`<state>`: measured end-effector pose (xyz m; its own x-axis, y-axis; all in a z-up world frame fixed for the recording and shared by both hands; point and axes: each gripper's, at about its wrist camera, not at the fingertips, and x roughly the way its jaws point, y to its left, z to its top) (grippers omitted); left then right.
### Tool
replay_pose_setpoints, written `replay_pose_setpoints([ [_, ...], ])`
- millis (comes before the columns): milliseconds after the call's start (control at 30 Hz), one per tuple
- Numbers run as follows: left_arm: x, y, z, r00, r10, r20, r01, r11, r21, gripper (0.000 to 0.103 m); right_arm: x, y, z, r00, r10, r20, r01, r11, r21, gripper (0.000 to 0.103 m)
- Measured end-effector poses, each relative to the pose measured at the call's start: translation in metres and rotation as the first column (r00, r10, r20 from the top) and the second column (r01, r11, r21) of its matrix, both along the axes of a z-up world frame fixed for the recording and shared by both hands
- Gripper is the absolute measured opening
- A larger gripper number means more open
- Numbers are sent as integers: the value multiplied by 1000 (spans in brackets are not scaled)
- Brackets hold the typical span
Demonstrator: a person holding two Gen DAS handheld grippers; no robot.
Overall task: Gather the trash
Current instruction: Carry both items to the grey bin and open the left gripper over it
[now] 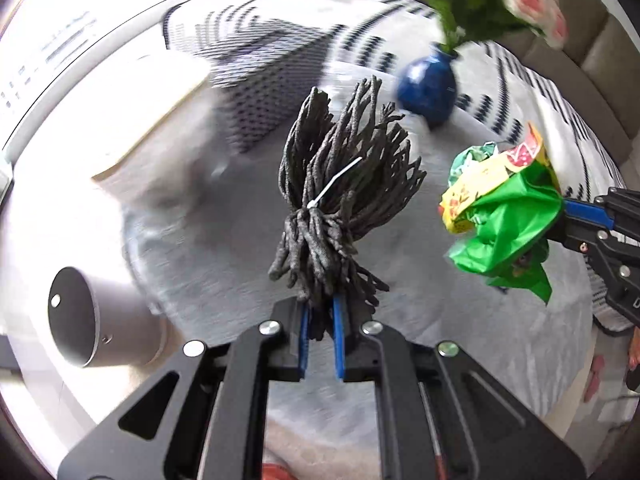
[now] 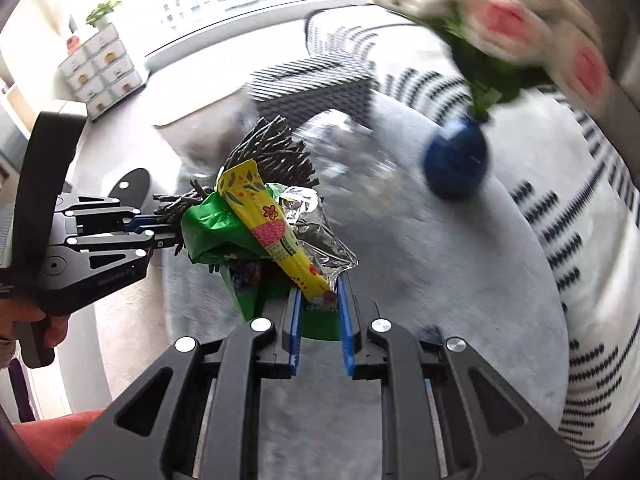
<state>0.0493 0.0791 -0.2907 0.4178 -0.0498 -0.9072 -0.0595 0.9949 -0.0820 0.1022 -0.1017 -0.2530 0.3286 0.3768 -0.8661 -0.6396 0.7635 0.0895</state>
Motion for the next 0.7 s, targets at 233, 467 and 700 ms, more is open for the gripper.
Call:
replay_pose_setpoints([
  [233, -64, 130, 16, 979, 206, 4, -206, 979, 14, 10, -24, 136, 18, 985, 172, 20, -173, 985, 29, 15],
  [467, -127, 256, 18, 931, 365, -12, -364, 931, 34, 10, -55, 283, 17, 948, 319, 24, -320, 946, 53, 15],
  [700, -161, 348, 7, 894, 448, -25, -445, 893, 71, 10, -77, 406, 1, 917, 398, 12, -398, 914, 74, 15],
])
